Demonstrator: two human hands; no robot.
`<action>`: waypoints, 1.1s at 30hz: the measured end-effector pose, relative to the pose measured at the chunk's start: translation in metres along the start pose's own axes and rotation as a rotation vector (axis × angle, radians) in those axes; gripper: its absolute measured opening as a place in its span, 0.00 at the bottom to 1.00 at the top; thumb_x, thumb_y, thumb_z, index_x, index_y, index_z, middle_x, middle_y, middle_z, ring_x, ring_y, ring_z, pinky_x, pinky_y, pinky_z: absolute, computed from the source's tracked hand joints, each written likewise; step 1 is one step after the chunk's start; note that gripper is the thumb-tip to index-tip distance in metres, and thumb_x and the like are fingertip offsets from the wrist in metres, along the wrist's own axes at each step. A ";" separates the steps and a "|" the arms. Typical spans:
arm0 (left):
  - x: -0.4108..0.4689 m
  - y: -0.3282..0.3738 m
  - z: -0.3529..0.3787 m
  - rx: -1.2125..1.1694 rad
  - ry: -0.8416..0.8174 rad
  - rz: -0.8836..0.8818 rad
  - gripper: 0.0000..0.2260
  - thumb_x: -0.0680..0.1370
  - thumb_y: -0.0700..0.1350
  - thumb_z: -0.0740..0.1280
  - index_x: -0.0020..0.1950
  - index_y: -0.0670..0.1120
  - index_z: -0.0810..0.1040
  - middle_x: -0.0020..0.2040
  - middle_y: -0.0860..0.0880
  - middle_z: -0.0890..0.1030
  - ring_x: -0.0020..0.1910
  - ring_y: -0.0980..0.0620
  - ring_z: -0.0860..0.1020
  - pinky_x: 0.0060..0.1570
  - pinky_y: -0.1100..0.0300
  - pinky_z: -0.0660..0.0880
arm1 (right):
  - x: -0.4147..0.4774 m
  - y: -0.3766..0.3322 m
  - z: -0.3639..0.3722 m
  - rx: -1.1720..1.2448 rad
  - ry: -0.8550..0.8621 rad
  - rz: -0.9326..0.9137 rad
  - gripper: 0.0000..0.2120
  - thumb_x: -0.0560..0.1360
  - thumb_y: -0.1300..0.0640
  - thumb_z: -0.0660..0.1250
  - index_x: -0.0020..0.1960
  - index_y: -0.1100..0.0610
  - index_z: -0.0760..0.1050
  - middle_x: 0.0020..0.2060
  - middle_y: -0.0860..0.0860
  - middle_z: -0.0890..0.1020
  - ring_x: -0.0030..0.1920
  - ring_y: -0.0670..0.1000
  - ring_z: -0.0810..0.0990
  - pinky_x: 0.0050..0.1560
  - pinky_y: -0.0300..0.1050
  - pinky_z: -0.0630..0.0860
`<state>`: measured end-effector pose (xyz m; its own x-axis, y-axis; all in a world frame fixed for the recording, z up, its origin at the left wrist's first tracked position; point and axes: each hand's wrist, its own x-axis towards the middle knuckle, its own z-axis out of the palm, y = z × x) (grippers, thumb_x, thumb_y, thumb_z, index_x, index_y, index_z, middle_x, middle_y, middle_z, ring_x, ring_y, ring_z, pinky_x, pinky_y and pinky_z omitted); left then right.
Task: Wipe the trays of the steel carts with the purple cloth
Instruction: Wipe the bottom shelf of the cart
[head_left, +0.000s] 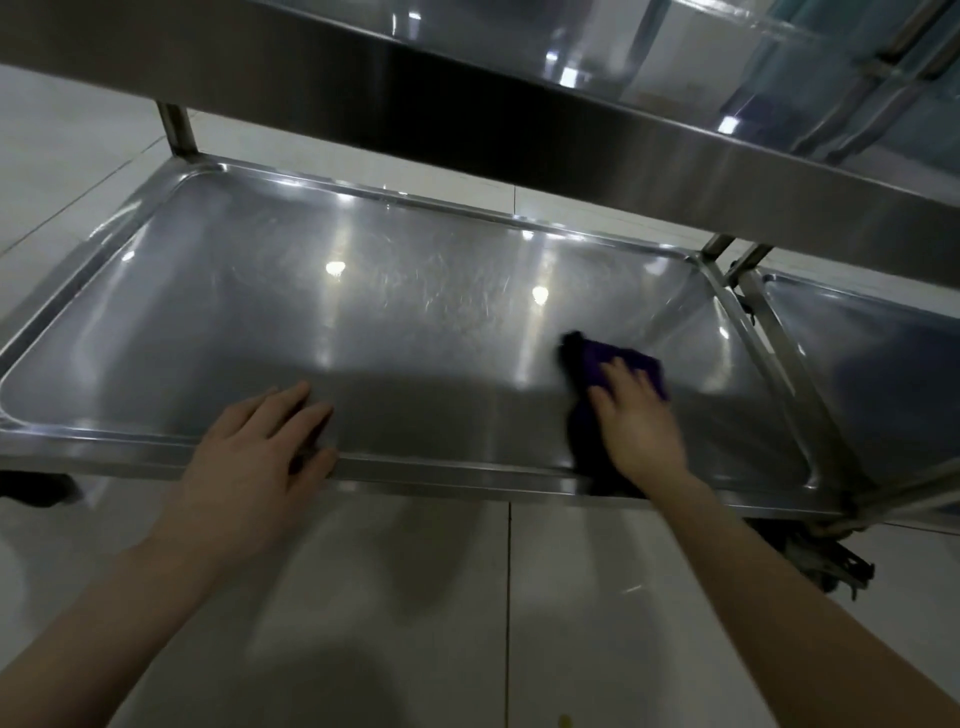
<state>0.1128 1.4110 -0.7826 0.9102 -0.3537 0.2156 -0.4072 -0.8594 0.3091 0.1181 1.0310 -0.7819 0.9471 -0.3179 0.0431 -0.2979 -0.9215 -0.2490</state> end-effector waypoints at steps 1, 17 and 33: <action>0.000 0.000 0.002 -0.007 0.002 -0.013 0.26 0.76 0.55 0.56 0.61 0.38 0.80 0.63 0.37 0.78 0.59 0.33 0.76 0.60 0.38 0.73 | 0.003 0.023 -0.008 0.014 0.010 0.135 0.23 0.84 0.49 0.52 0.77 0.54 0.60 0.78 0.52 0.59 0.77 0.56 0.57 0.73 0.59 0.56; 0.002 -0.009 0.007 -0.034 0.025 -0.025 0.27 0.75 0.58 0.56 0.62 0.42 0.80 0.63 0.40 0.78 0.60 0.35 0.75 0.61 0.40 0.72 | 0.054 -0.135 0.043 0.057 -0.103 -0.416 0.22 0.83 0.47 0.53 0.76 0.51 0.62 0.77 0.48 0.62 0.76 0.53 0.58 0.76 0.51 0.54; -0.003 -0.019 0.013 -0.027 0.031 -0.021 0.25 0.75 0.61 0.56 0.64 0.49 0.79 0.66 0.47 0.76 0.66 0.42 0.73 0.61 0.44 0.68 | 0.085 -0.236 0.075 0.083 -0.118 -0.308 0.24 0.82 0.46 0.49 0.77 0.48 0.57 0.78 0.46 0.56 0.78 0.52 0.51 0.75 0.56 0.47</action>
<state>0.1190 1.4237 -0.8018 0.9158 -0.3242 0.2371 -0.3907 -0.8559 0.3387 0.2776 1.2383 -0.7924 0.9998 0.0047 0.0173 0.0100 -0.9476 -0.3194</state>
